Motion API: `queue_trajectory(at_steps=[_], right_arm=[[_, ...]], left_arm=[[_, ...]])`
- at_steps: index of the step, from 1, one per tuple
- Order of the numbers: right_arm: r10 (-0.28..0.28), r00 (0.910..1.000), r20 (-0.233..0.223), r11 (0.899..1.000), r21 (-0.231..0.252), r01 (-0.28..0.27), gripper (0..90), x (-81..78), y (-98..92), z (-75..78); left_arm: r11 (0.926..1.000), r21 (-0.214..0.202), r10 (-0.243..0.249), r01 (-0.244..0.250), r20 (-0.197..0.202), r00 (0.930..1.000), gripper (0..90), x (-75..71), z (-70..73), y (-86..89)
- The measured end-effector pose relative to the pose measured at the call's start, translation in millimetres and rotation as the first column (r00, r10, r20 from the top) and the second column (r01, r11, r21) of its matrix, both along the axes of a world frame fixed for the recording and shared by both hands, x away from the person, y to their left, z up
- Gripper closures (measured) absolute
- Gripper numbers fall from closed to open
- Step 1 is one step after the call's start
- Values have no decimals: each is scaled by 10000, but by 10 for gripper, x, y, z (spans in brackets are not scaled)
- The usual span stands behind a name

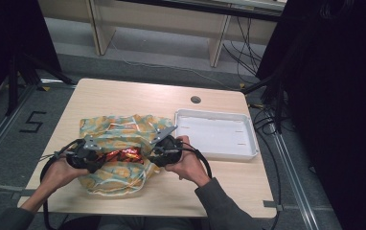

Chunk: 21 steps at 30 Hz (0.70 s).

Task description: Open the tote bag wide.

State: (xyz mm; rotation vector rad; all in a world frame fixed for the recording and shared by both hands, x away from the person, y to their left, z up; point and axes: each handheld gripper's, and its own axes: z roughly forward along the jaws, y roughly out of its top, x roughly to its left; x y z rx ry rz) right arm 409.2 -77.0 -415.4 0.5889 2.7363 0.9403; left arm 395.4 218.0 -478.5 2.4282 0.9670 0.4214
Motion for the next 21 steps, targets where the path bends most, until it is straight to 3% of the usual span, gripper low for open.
queue_trajectory(at_steps=[2, 4, 7, 10, 17, 18, 21], right_arm=[[-36, 10000, 33, 10000, 5, 36, 644, -4, 0, -3], [89, 9999, 113, 10000, -18, -89, 635, -11, 5, 3], [-15, 10000, 34, 10000, -17, 15, 633, -29, 5, 11], [-24, 9999, 123, 10000, -7, 24, 634, -16, -16, 7], [-68, 10000, 68, 10000, -10, 68, 636, -15, -72, 62], [-94, 9998, 185, 9999, 56, 93, 635, -21, -79, 69], [-21, 9997, 264, 9999, 114, 18, 621, -34, -99, 105]], left_arm=[[9996, 265, -115, 110, 186, 9998, 691, 16, 15, 0], [9996, 261, -93, 91, 70, 9999, 754, 12, 13, -22], [9982, 546, -270, 245, 455, 9986, 854, 17, 21, -49], [9974, 623, -388, 357, 493, 9980, 886, -12, 60, -72], [9922, 231, -1230, 1225, 225, 9921, 889, -81, 339, 7], [9930, -88, -1179, 1180, 166, 9929, 890, -98, 376, 29], [9902, -427, -1325, 1328, 81, 9911, 890, -147, 519, 116]])
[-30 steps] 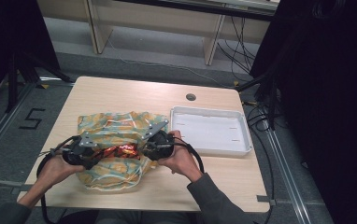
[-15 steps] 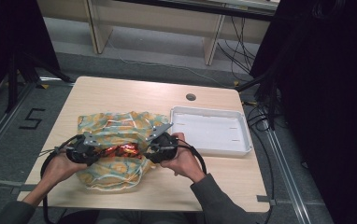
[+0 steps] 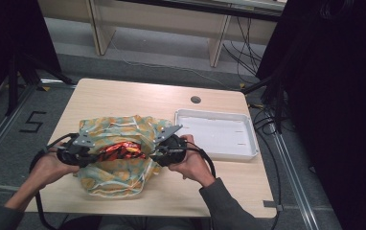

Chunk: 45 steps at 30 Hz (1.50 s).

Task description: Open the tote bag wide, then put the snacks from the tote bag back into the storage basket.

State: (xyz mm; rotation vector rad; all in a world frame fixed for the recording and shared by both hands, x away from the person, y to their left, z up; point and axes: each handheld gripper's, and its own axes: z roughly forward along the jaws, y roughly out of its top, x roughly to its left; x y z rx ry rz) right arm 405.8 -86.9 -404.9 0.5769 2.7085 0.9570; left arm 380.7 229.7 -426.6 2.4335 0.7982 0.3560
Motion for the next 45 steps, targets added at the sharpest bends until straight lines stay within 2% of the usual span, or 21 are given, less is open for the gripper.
queue_trajectory(at_steps=[2, 5, 6, 9, 12, 14, 15, 18, 19, 22, 23, 25, 26, 31, 32, 33, 34, 37, 38, 44, 45], right_arm=[[-56, 9999, -107, 10000, 78, 57, 605, -15, -3, 6], [88, 9998, -168, 9999, 93, -87, 569, -19, 6, -23], [117, 9998, -179, 9999, 39, -116, 560, -21, 11, -31], [261, 9993, -255, 9996, 107, -258, 546, -36, 43, -65], [379, 9991, -205, 9990, 263, -373, 542, -39, 62, -69], [209, 9995, -245, 9992, 360, -200, 541, -52, 56, -64], [269, 9993, -242, 9988, 411, -259, 541, -48, 48, -59], [91, 9996, -283, 9983, 586, -74, 541, -39, 27, -41], [70, 9997, -224, 9978, 658, -55, 541, -35, 27, -43], [72, 9999, -157, 9972, 740, -60, 528, -13, 20, -35], [-107, 9997, -205, 9959, 897, 125, 528, -21, 23, -36], [75, 9999, -101, 9949, 1007, -64, 525, -5, 17, -24], [-51, 9999, -134, 9936, 1127, 66, 525, -15, 25, -27], [344, 9993, 110, 9930, 1126, -354, 500, -17, 73, -24], [72, 10000, -27, 9914, 1311, -68, 500, -37, 93, -36], [271, 9990, 358, 9924, 1192, -311, 501, -20, 100, -23], [28, 9999, 98, 9910, 1338, -41, 501, -41, 113, -22], [184, 9994, 300, 9880, 1530, -228, 504, -60, 176, 1], [351, 9990, 285, 9889, 1433, -389, 504, -60, 194, 5], [453, 9985, 318, 9849, 1660, -500, 562, -40, 367, -37], [486, 9975, 514, 9822, 1789, -571, 576, -27, 393, -50]], left_arm=[[9997, -226, 43, -39, 198, 9998, 891, -29, 79, 50], [9991, -415, -95, 103, 202, 9998, 891, -54, 150, 81], [9976, -694, 49, -38, 151, 9999, 892, -77, 167, 73], [9964, -830, -155, 183, 339, 9993, 892, -106, 246, 65], [9942, -1031, -285, 317, 324, 9991, 893, -136, 335, 56], [9927, -1149, -338, 380, 376, 9987, 892, -139, 373, 61], [9902, -1364, -253, 301, 368, 9990, 892, -141, 386, 64], [9893, -1404, -342, 386, 335, 9989, 893, -132, 412, 83], [9875, -1548, -239, 295, 376, 9990, 893, -137, 411, 82], [9869, -1564, -352, 403, 351, 9988, 893, -148, 431, 103], [9863, -1611, -294, 344, 335, 9990, 893, -158, 438, 105], [9845, -1715, -316, 376, 378, 9988, 893, -171, 466, 116], [9842, -1720, -333, 410, 469, 9983, 893, -175, 485, 122], [9826, -1826, -260, 333, 420, 9988, 892, -203, 507, 121], [9841, -1706, -421, 493, 456, 9981, 892, -205, 508, 123], [9840, -1726, -379, 443, 403, 9985, 892, -217, 504, 120], [9830, -1781, -367, 442, 452, 9983, 892, -229, 498, 118], [9828, -1762, -480, 560, 493, 9976, 891, -238, 499, 131], [9833, -1713, -540, 614, 476, 9974, 891, -241, 504, 139], [9808, -1872, -437, 539, 583, 9973, 890, -251, 529, 169], [9805, -1900, -406, 503, 548, 9977, 889, -252, 530, 173]])
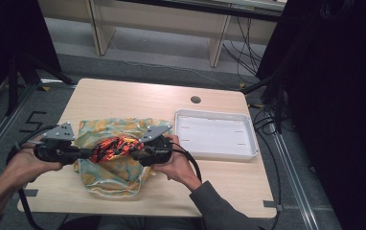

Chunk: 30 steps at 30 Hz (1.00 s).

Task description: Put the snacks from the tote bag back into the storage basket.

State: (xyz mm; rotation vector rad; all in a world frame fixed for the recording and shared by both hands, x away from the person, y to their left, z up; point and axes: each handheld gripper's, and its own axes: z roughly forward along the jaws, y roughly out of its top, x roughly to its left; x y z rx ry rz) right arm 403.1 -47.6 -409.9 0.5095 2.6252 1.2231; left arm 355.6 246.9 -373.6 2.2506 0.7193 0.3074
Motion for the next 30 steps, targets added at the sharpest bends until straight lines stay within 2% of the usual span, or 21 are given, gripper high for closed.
queue_trajectory(at_steps=[4, 5, 7, 8, 9, 10, 12, 13, 14, 16, 17, 18, 19, 20, 21, 22, 24, 26, 27, 29, 30], right_arm=[[-188, 9998, -56, 9997, 179, 189, 617, -8, 20, -1], [-236, 9996, -124, 9995, 209, 239, 628, -3, 10, 0], [-281, 9996, -75, 9984, 499, 285, 679, 17, -1, -13], [-286, 9994, -203, 9978, 585, 297, 710, 28, -9, -10], [-254, 9995, -170, 9973, 691, 265, 747, 36, -10, -17], [-245, 9995, -204, 9975, 659, 258, 793, 38, -13, -11], [-170, 9998, -136, 9977, 648, 179, 842, 46, -16, -4], [-221, 9997, -80, 9975, 665, 226, 866, 46, -11, 0], [-242, 9997, 58, 9973, 688, 238, 883, 50, -1, -3], [-186, 9998, -25, 9984, 530, 188, 891, 56, -1, 15], [-214, 9997, 96, 9981, 585, 208, 894, 61, 4, 14], [-236, 9997, 61, 9983, 534, 232, 896, 56, 7, 23], [-153, 9999, -14, 9986, 504, 153, 898, 55, 15, 32], [-96, 9999, -39, 9991, 422, 97, 899, 63, 12, 48], [-39, 10000, 67, 9989, 466, 36, 900, 77, 19, 51], [-50, 10000, -74, 9987, 513, 54, 900, 81, 20, 62], [82, 10000, 0, 9982, 598, -82, 900, 109, 24, 87], [58, 9999, -92, 9968, 794, -50, 900, 129, 31, 126], [120, 9995, -300, 9965, 830, -94, 900, 133, 37, 149], [134, 9996, -267, 9958, 913, -109, 900, 157, 61, 174], [180, 9994, -311, 9961, 875, -152, 900, 172, 79, 198]], left_arm=[[9997, -236, 76, -78, -76, 9999, 890, 14, -4, 20], [9987, -472, 207, -209, -47, 9998, 889, 12, -14, 12], [9993, -351, 150, -155, -136, 9998, 888, 22, -15, 32], [9978, -584, 318, -324, -120, 9994, 888, 19, -28, 19], [9993, -304, 216, -218, -83, 9997, 887, 29, -19, 44], [9991, -342, 231, -236, -139, 9996, 886, 32, -19, 46], [9994, -248, 258, -257, 41, 9997, 885, 36, -14, 43], [9994, -224, 256, -257, -30, 9997, 882, 32, -9, 41], [9991, -276, 334, -335, -46, 9994, 877, 25, -6, 35], [9994, -291, 181, -181, 5, 9998, 858, 24, 0, 48], [9995, -294, 144, -143, 16, 9999, 843, 19, -5, 55], [9990, -332, 278, -282, -124, 9995, 816, 0, -8, 63], [9989, -286, 382, -381, 53, 9993, 760, -9, -6, 79], [9976, -331, 601, -601, -20, 9982, 683, -22, -5, 91], [9964, -327, 792, -787, 145, 9968, 615, -31, -4, 115], [9930, -365, 1130, -1124, 147, 9935, 548, -54, -9, 128], [9930, -126, 1180, -1176, 499, 9918, 494, -102, -46, 183], [9843, -184, 1761, -1755, 330, 9838, 446, -208, -172, 206], [9841, -133, 1773, -1770, 235, 9839, 438, -232, -245, 224], [9740, -290, 2245, -2247, -76, 9744, 411, -274, -394, 239], [9709, -174, 2383, -2387, -247, 9709, 387, -278, -450, 254]])
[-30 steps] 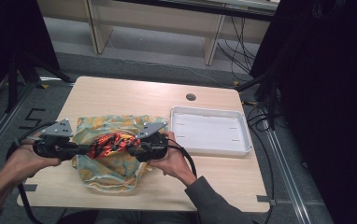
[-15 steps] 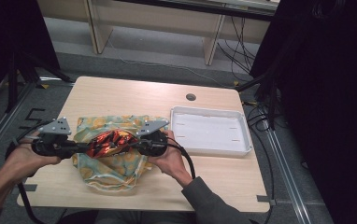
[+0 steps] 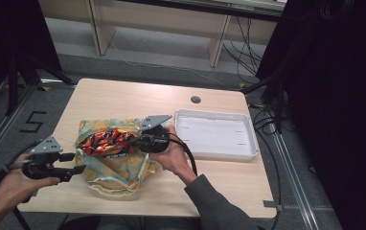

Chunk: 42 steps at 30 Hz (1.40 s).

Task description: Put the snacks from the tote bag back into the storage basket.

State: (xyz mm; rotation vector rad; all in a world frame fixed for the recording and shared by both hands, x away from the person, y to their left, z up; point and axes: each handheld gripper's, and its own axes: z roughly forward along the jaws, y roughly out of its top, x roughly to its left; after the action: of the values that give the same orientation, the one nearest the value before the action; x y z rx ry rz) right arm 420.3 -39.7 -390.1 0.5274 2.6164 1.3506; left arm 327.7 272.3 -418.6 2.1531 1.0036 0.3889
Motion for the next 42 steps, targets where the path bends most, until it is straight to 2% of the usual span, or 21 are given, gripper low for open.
queue_trajectory(at_steps=[1, 3, 5, 7, 8, 10, 11, 14, 18, 22, 24, 26, 27, 28, 29, 30, 32, 36, 37, 39, 42], right_arm=[[-19, 10000, 23, 9999, 135, 19, 900, 6, 25, 10], [73, 10000, -10, 9999, 109, -73, 900, 12, 57, 57], [257, 9997, 11, 9996, 105, -257, 900, 17, 91, 111], [358, 9993, -92, 9994, 3, -358, 900, 19, 106, 177], [326, 9994, -145, 9994, 102, -325, 900, 17, 125, 221], [618, 9981, -42, 9979, 203, -617, 900, 27, 143, 298], [486, 9985, -233, 9985, 258, -480, 900, 12, 144, 330], [767, 9970, -103, 9962, 417, -762, 900, 15, 147, 451], [948, 9953, -214, 9929, 741, -930, 900, 3, 135, 600], [1039, 9944, -202, 9891, 1065, -1012, 900, 13, 114, 747], [1064, 9941, -197, 9874, 1202, -1033, 900, 22, 109, 806], [1120, 9936, -142, 9852, 1321, -1092, 900, 32, 100, 866], [947, 9952, -264, 9868, 1346, -903, 900, 24, 87, 901], [1013, 9948, -137, 9847, 1436, -983, 900, 38, 73, 936], [1037, 9946, -22, 9838, 1471, -1023, 900, 52, 58, 963], [891, 9956, -271, 9840, 1569, -838, 900, 46, 24, 1011], [905, 9958, -147, 9805, 1765, -865, 900, 63, -33, 1079], [752, 9971, -87, 9751, 2101, -717, 900, 77, -219, 1242], [678, 9977, -69, 9740, 2169, -647, 900, 78, -256, 1263], [471, 9989, -62, 9752, 2167, -446, 900, 88, -393, 1322], [156, 9999, 22, 9759, 2178, -157, 900, 103, -587, 1380]], left_arm=[[9999, -70, 135, -135, -11, 9999, 367, -1, -47, 4], [9989, 389, 279, -269, -280, 9992, 330, 8, -108, 39], [9976, 376, 598, -580, -469, 9971, 310, -2, -148, 47], [9963, 232, 836, -826, -438, 9955, 301, -3, -170, 65], [9963, 370, 782, -774, -222, 9967, 299, 4, -176, 76], [9958, 397, 829, -819, -238, 9963, 295, -3, -189, 84], [9943, 552, 923, -907, -270, 9954, 292, -15, -192, 86], [9952, 120, 976, -971, -461, 9942, 285, -32, -249, 86], [9937, 340, 1085, -1069, -469, 9930, 284, -65, -267, 101], [9945, 162, 1040, -1035, -359, 9939, 286, -80, -278, 101], [9948, 308, 974, -967, -212, 9950, 290, -77, -273, 116], [9903, 71, 1392, -1390, -233, 9900, 291, -91, -280, 105], [9927, 148, 1203, -1200, -180, 9926, 291, -78, -282, 129], [9919, 234, 1252, -1249, -114, 9921, 292, -79, -281, 136], [9885, -180, 1501, -1504, -159, 9885, 292, -84, -298, 120], [9911, -13, 1329, -1329, -146, 9910, 292, -79, -290, 141], [9905, 93, 1376, -1375, -146, 9904, 292, -85, -281, 148], [9841, -272, 1752, -1753, -66, 9845, 293, -86, -307, 126], [9928, 211, 1184, -1181, -138, 9929, 293, -63, -293, 184], [9871, 7, 1604, -1604, -153, 9869, 293, -75, -308, 163], [9869, -122, 1609, -1612, -203, 9868, 291, -76, -308, 172]])
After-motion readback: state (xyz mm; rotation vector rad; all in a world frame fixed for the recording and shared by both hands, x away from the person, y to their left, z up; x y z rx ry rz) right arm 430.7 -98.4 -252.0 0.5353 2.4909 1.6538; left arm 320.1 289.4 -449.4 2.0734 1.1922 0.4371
